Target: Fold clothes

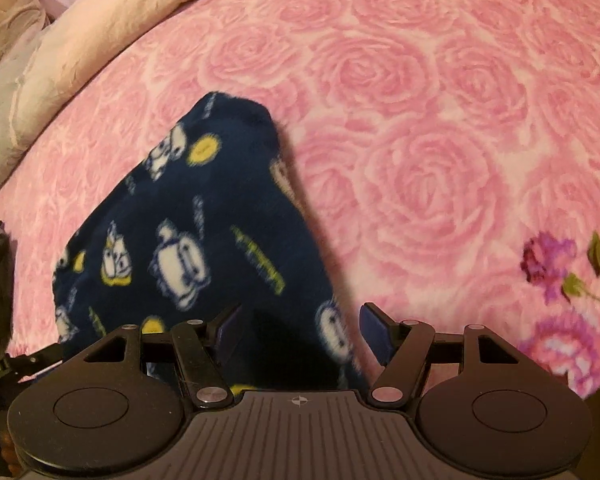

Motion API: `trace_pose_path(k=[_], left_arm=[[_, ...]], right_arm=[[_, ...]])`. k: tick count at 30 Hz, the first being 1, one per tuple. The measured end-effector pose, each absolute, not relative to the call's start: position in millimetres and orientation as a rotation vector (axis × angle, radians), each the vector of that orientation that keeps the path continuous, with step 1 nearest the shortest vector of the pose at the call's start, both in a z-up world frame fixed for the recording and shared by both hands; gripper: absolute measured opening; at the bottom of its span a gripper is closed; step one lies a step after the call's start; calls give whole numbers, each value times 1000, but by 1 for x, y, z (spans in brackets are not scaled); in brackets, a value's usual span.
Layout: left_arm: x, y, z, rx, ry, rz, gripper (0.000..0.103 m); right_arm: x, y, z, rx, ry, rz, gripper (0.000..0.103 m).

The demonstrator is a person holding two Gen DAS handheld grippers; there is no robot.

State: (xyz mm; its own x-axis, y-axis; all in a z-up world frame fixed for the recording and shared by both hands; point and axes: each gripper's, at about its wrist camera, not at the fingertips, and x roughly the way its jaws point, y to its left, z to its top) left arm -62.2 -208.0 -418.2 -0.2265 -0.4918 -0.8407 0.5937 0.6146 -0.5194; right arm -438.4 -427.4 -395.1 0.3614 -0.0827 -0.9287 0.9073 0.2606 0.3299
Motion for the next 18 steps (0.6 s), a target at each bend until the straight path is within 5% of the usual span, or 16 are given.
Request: trace_pose_path(k=[7, 10, 18], left_arm=[[-57, -208, -444, -36, 1528, -1051, 72], [-54, -208, -456, -85, 1547, -1062, 75], [-44, -210, -489, -223, 1596, -1090, 79]], right_arm=[[-443, -458, -415, 1056, 934, -667, 68], [-444, -468, -422, 1043, 912, -618, 100], [-445, -483, -452, 1099, 831, -524, 101]])
